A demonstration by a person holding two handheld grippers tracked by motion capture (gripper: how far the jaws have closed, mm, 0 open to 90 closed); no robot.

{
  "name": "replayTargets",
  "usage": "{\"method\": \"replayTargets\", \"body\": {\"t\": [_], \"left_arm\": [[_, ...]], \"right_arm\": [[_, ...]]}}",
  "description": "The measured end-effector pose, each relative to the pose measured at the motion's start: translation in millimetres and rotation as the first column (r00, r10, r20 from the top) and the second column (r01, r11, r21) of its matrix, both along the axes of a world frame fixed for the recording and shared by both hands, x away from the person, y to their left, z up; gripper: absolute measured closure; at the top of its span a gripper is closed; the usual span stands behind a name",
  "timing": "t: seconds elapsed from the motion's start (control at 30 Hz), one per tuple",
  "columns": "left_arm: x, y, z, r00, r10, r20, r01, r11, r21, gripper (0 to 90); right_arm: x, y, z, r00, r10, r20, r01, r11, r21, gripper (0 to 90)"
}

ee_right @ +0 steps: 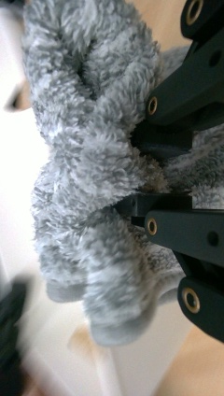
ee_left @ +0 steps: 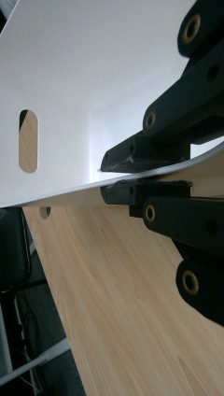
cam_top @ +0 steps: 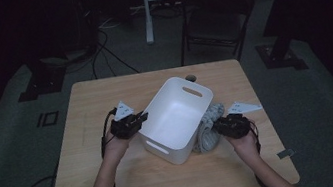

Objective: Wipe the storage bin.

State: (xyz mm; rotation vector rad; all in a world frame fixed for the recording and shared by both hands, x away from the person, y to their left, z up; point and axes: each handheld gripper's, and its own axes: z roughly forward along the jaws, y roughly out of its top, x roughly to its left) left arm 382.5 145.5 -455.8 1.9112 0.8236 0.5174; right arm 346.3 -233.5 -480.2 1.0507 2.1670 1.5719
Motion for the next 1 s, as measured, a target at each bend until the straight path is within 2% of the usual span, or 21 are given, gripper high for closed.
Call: {"method": "replayTargets", "body": {"t": [0.07,0.17,0.23,0.3,0.87,1.0], "left_arm": [[0.1,-0.1,0.1,1.0,-0.006,0.0,0.006,1.0,0.002,83.4],[0.5,0.8,-0.3,0.9998,-0.022,0.002,0.022,0.9998,-0.003,83.3],[0.2,0.6,-0.1,0.9997,-0.024,0.004,0.024,0.9997,0.002,83.2],[0.0,0.4,-0.1,0.9997,-0.025,0.005,0.025,0.9997,0.003,83.3],[-0.3,-1.2,-0.2,0.9998,-0.017,0.008,0.017,0.9999,0.003,82.5],[-0.2,-1.2,-0.2,0.9999,-0.014,0.009,0.014,0.9999,0.003,82.5]], "right_arm": [[-5.3,1.6,8.9,0.9996,0.004,0.028,-0.005,1.0,0.022,74.5],[-5.2,6.5,7.2,0.9994,-0.011,0.031,0.011,1.0,0.009,73.6],[-3.0,6.6,3.7,0.9998,-0.011,0.017,0.011,1.0,0.016,73.6],[-1.6,8.6,0.4,0.9998,-0.017,0.014,0.017,1.0,-0.018,73.6],[15.9,8.3,-31.1,0.9957,-0.041,-0.083,0.032,0.994,-0.104,73.4],[22.1,8.5,-42.1,0.9926,-0.049,-0.112,0.032,0.989,-0.147,73.3]]}}
